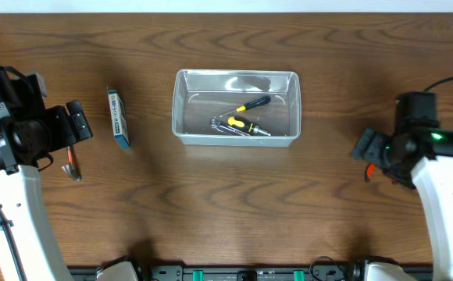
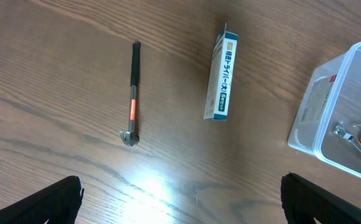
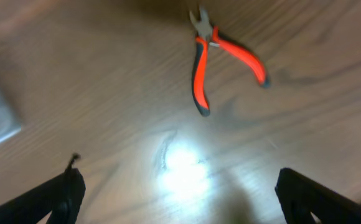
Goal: Pack container
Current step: 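Move the right gripper over the red-handled pliers, then lower the right gripper and grasp the pliers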
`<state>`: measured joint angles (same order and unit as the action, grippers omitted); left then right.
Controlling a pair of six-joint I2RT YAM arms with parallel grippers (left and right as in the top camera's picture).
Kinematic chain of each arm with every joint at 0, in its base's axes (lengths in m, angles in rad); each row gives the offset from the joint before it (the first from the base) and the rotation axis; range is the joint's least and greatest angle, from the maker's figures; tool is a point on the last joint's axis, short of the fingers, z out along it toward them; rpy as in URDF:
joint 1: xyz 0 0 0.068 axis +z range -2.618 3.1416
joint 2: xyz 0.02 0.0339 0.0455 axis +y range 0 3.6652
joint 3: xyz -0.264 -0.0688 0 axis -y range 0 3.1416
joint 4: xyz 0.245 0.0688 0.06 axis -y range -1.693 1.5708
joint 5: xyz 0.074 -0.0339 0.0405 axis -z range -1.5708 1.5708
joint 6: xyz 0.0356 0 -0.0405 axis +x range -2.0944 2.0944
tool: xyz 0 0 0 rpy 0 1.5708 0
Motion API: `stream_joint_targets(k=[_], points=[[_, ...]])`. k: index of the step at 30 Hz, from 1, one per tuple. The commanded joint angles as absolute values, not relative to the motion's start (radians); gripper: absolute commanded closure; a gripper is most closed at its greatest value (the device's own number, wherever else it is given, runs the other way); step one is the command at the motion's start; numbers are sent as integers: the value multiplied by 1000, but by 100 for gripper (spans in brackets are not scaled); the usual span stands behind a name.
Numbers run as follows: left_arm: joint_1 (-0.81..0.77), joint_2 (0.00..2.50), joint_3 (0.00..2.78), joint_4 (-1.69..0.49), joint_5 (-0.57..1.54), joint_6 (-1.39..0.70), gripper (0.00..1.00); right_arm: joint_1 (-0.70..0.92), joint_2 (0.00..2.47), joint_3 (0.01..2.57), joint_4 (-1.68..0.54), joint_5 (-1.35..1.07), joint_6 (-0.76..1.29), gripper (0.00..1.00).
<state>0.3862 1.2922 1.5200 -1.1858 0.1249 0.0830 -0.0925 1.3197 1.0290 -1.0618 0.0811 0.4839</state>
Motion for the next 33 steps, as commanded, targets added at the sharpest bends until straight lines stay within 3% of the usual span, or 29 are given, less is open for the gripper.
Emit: stream_joint_targets(k=[1, 13, 33], points=[[392, 1287, 1536, -1192, 129, 89, 2, -98, 1391, 964, -977, 86, 527, 1], [392, 1287, 1536, -1201, 128, 89, 2, -99, 1660, 957, -777, 86, 546, 1], [392, 1287, 1536, -1204, 128, 89, 2, -163, 1849, 957, -687, 85, 542, 1]])
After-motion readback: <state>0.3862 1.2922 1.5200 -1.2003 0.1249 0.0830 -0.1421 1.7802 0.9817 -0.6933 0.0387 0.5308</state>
